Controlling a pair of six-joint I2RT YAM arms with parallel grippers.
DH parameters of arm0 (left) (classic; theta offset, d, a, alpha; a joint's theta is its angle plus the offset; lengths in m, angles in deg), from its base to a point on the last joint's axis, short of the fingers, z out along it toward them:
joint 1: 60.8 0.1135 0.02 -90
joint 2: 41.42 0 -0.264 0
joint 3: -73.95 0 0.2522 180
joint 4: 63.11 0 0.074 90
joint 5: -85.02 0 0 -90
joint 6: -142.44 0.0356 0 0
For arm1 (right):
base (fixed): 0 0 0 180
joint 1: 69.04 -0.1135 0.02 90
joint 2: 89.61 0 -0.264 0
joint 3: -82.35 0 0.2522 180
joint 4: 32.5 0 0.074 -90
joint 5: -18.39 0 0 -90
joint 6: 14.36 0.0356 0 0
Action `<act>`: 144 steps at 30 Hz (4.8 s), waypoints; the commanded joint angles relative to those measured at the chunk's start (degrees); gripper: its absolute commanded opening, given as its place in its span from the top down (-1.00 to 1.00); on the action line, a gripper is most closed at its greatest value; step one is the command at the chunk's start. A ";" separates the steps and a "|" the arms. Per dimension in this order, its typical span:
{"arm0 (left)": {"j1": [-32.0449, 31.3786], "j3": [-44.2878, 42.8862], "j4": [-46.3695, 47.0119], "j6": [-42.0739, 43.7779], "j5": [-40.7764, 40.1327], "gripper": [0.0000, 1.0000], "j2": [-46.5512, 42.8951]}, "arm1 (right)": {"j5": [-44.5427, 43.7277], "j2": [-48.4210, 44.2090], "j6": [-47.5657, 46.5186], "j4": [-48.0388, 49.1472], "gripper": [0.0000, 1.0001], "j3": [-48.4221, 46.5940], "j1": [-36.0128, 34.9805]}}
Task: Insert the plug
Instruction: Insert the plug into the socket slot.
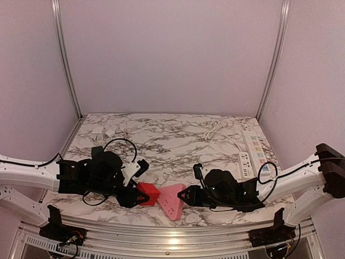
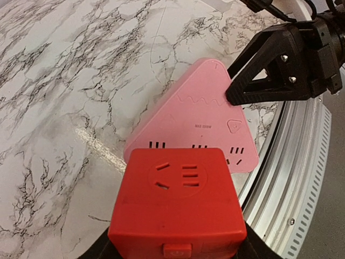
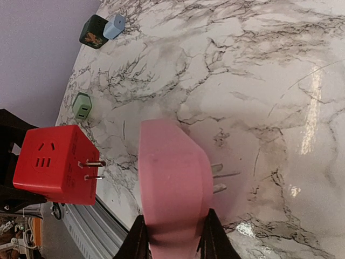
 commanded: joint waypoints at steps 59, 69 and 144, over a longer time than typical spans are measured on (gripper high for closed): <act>-1.16 -14.27 -15.43 12.15 -2.53 1.00 10.83 | 14.71 4.69 5.19 13.34 0.76 4.28 5.47; -1.16 -14.58 -17.46 12.16 -6.59 1.00 10.68 | 14.71 4.23 5.18 13.41 0.77 4.81 5.43; -0.55 -13.83 -11.03 14.13 0.06 1.00 16.45 | 16.73 6.93 5.38 14.17 0.78 3.14 5.45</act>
